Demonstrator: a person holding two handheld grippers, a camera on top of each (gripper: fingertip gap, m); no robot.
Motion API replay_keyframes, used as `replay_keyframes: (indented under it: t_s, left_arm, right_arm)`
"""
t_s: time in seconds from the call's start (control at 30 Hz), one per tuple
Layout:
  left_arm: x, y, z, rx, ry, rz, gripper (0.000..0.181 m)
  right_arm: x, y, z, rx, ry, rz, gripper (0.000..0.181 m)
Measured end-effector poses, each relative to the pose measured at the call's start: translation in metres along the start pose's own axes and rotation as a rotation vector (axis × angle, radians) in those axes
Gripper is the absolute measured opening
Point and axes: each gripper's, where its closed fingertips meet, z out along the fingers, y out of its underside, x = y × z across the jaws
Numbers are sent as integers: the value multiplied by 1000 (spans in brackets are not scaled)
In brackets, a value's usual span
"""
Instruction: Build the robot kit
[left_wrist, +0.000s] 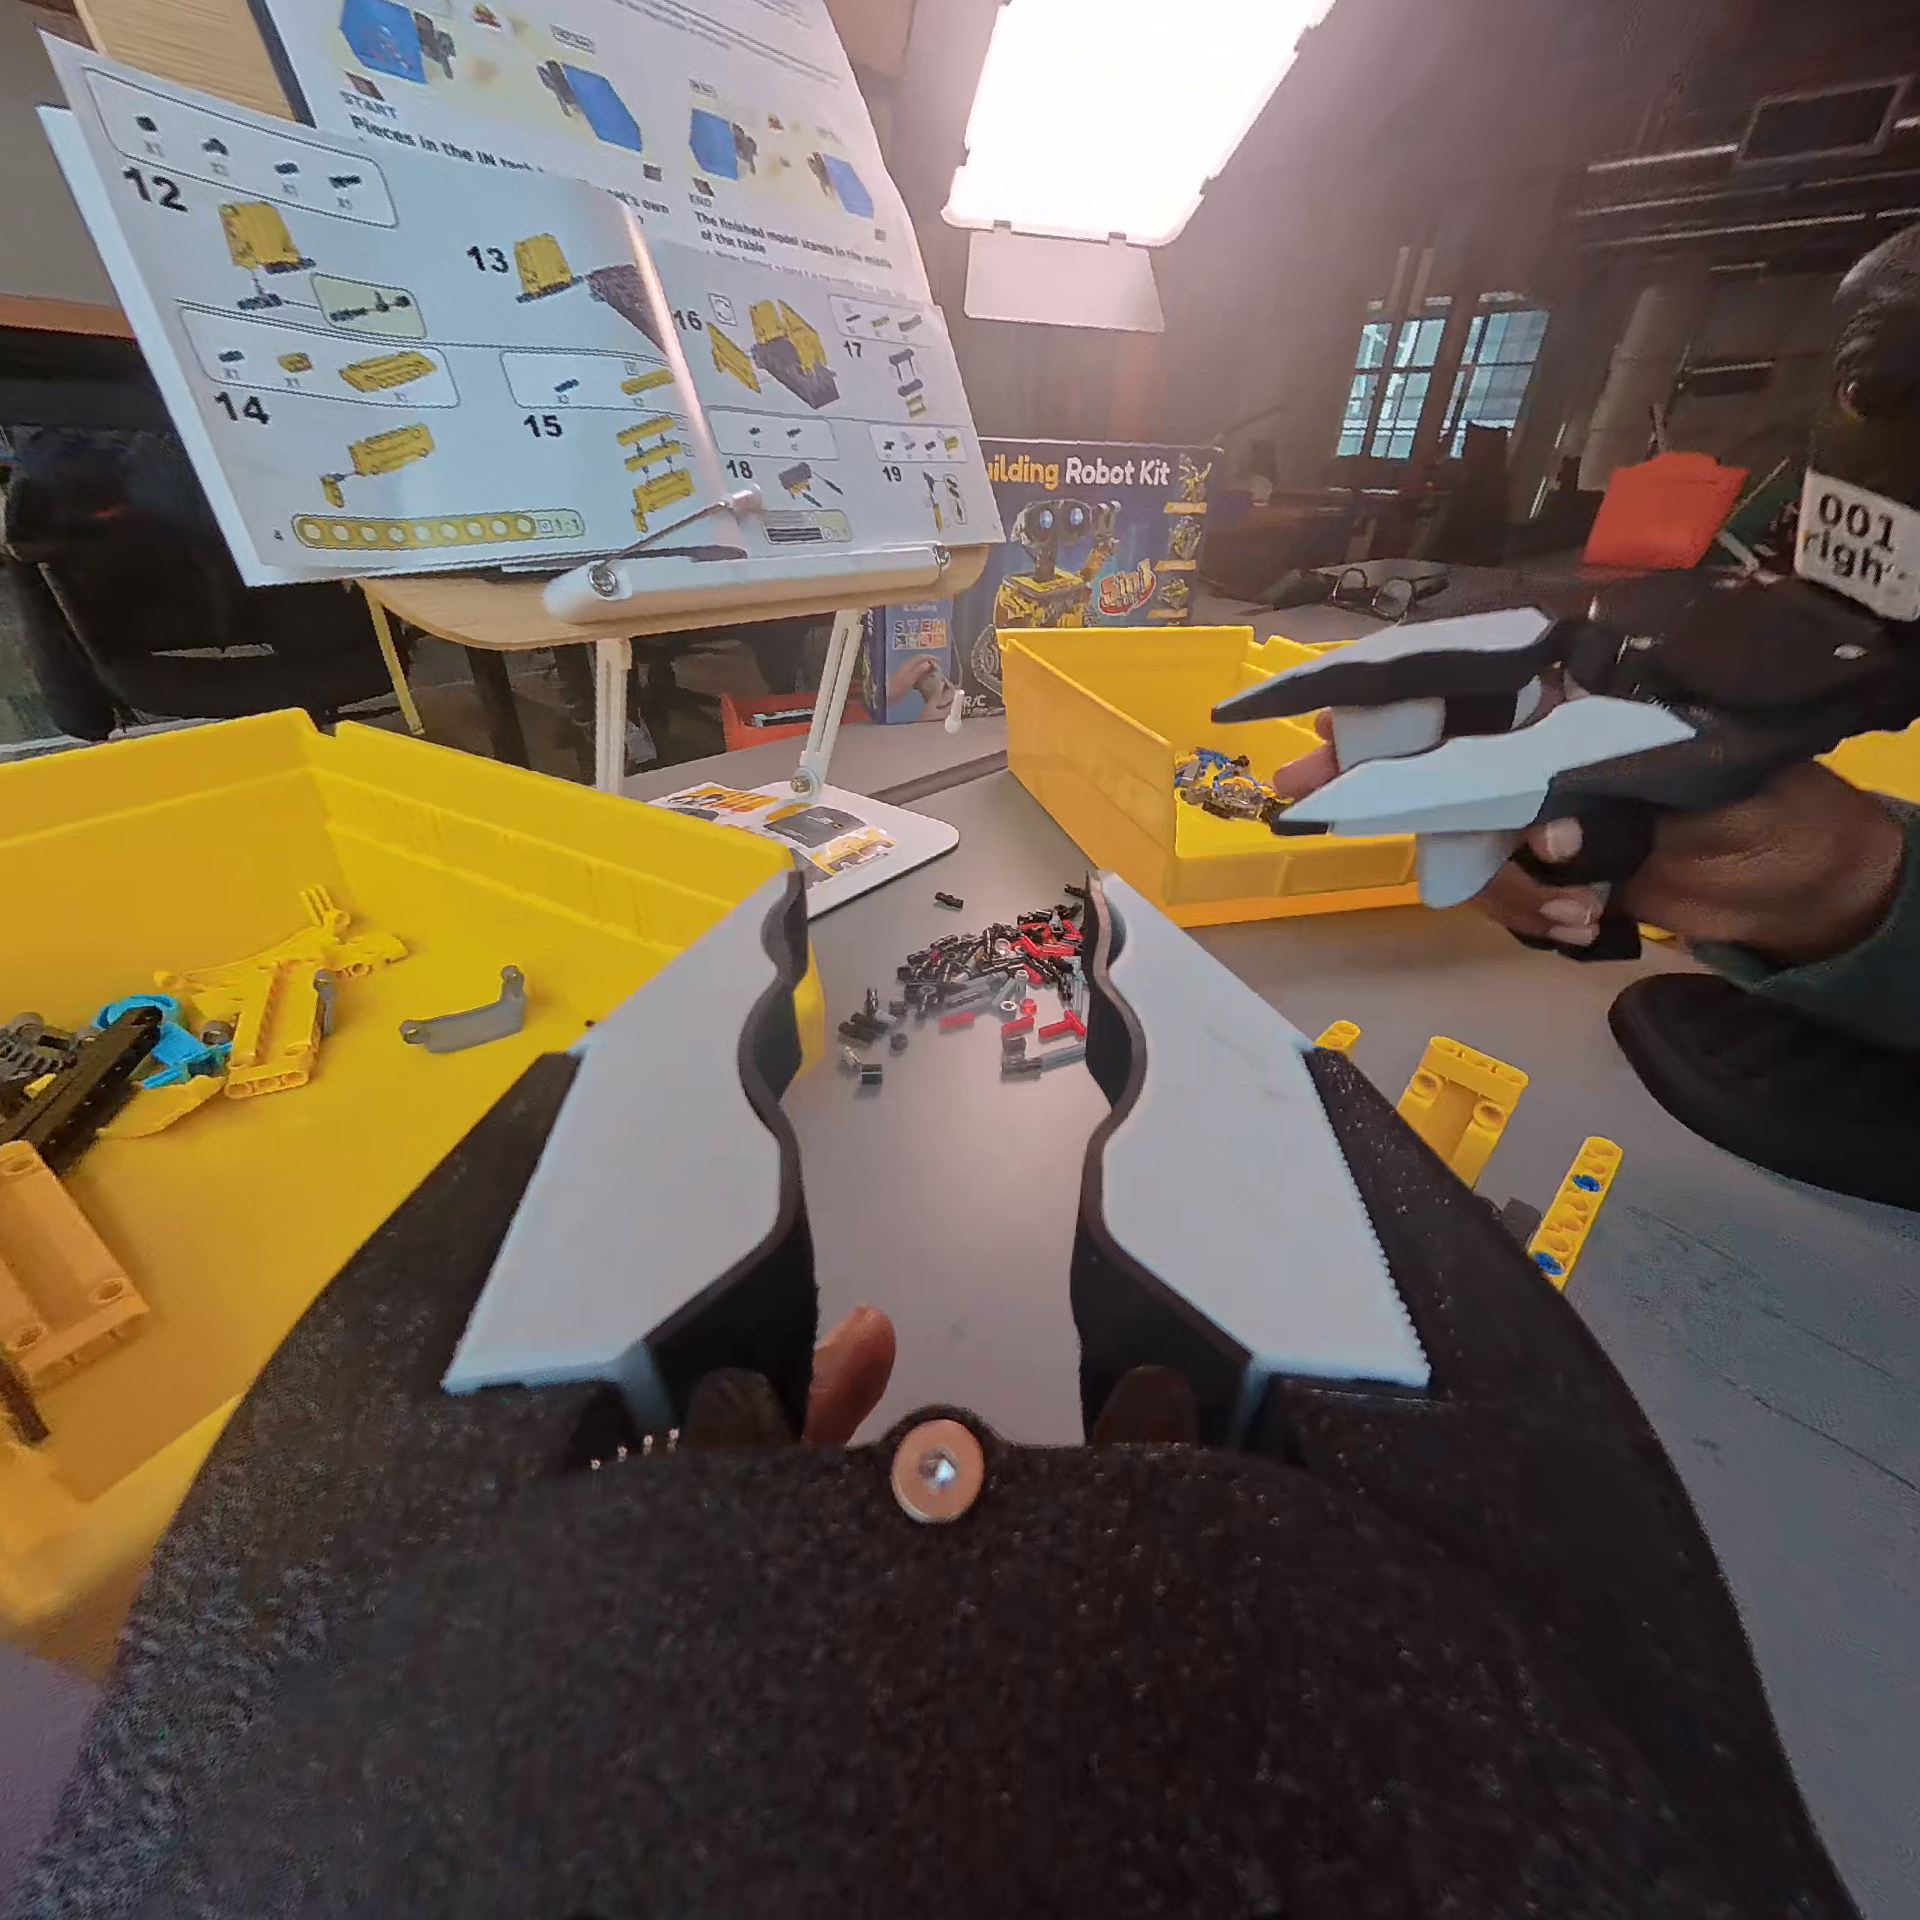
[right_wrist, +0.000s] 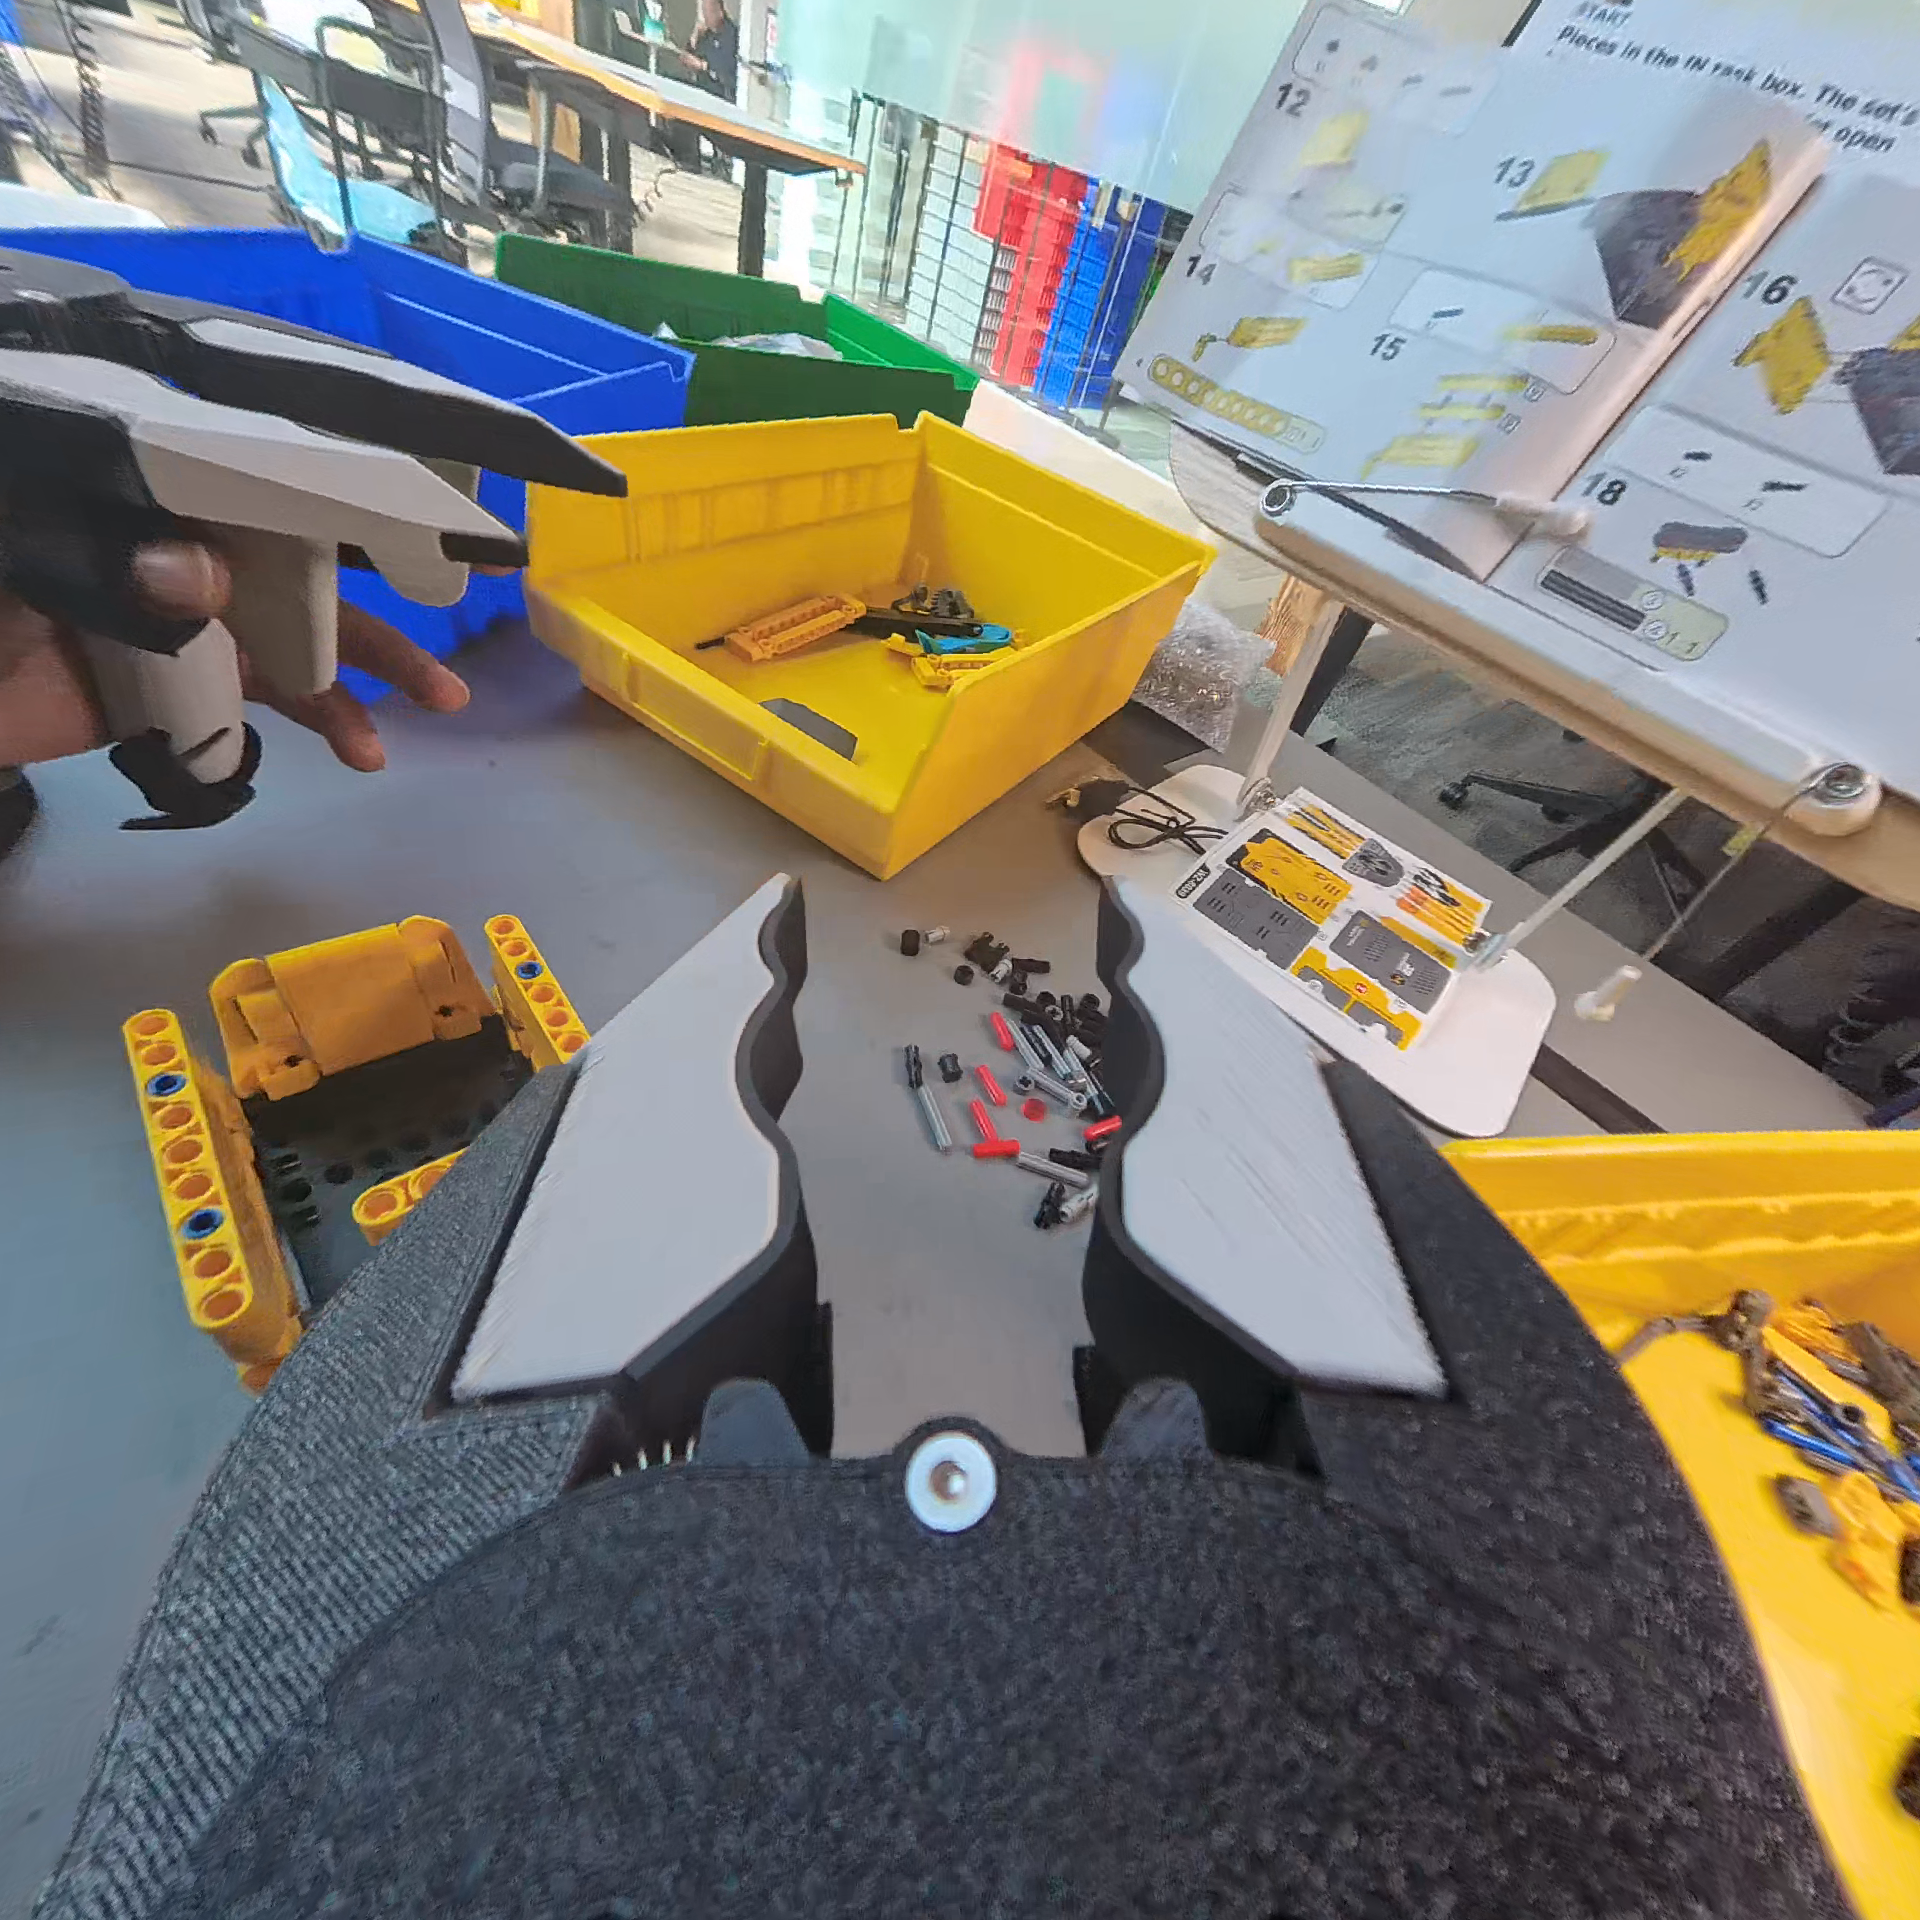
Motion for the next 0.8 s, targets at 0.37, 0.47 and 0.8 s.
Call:
replay_keyframes:
  t_s: [0.37,0.47,0.8]
  left_arm:
    - [-9,0,5,38,-32,110,58]
    - [-12,4,7,23,-50,122,56]
    - [-19,5,3,23,-92,107,68]
  right_arm:
    - [7,22,1,62,4,97,60]
    - [8,23,-1,71,-2,111,56]
    - [30,24,-5,105,99,100,67]
